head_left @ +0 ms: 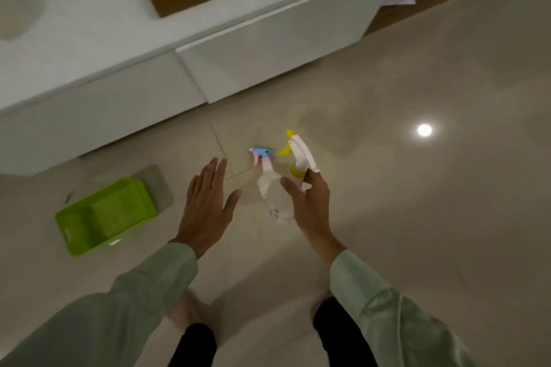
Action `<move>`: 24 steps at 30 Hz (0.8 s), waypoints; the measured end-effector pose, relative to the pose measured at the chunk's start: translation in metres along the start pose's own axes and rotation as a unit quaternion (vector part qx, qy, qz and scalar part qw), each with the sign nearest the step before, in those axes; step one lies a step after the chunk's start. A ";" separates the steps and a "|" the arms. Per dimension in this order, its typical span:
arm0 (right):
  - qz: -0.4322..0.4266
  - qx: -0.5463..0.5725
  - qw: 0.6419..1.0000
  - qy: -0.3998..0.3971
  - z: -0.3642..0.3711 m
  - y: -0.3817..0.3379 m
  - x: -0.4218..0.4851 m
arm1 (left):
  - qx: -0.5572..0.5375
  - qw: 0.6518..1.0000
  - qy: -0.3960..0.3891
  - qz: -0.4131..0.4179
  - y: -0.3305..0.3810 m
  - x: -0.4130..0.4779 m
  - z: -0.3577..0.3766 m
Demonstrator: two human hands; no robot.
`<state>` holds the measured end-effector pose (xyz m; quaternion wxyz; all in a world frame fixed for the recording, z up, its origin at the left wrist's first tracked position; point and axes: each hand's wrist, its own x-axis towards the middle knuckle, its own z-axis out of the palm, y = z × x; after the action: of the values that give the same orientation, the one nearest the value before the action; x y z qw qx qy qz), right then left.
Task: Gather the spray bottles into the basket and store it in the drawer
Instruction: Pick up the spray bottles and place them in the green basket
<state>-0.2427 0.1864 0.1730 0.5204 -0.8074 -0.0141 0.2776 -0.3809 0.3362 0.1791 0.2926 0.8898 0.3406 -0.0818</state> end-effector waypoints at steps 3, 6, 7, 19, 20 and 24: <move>-0.026 -0.018 0.999 -0.019 0.083 -0.019 -0.035 | -0.015 0.999 0.027 -0.036 -0.077 -0.028 -0.046; -0.026 -0.042 0.998 -0.046 0.157 -0.036 -0.066 | -0.026 0.996 0.044 -0.075 -0.147 -0.056 -0.086; -0.031 -0.054 0.996 -0.056 0.182 -0.042 -0.076 | -0.028 0.995 0.044 -0.088 -0.171 -0.065 -0.099; -0.111 -0.109 0.976 -0.150 0.368 -0.056 -0.113 | -0.056 0.976 0.066 -0.200 -0.317 -0.097 -0.150; -0.112 -0.111 0.976 -0.151 0.378 -0.052 -0.110 | -0.060 0.975 0.069 -0.201 -0.323 -0.094 -0.147; -0.117 -0.124 0.973 -0.153 0.424 -0.018 -0.097 | -0.066 0.973 0.071 -0.210 -0.359 -0.073 -0.124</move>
<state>-0.5160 0.5172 0.1016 0.4371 -0.8061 -0.2226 0.3312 -0.6774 0.5810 0.1389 0.3020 0.7809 0.5441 -0.0553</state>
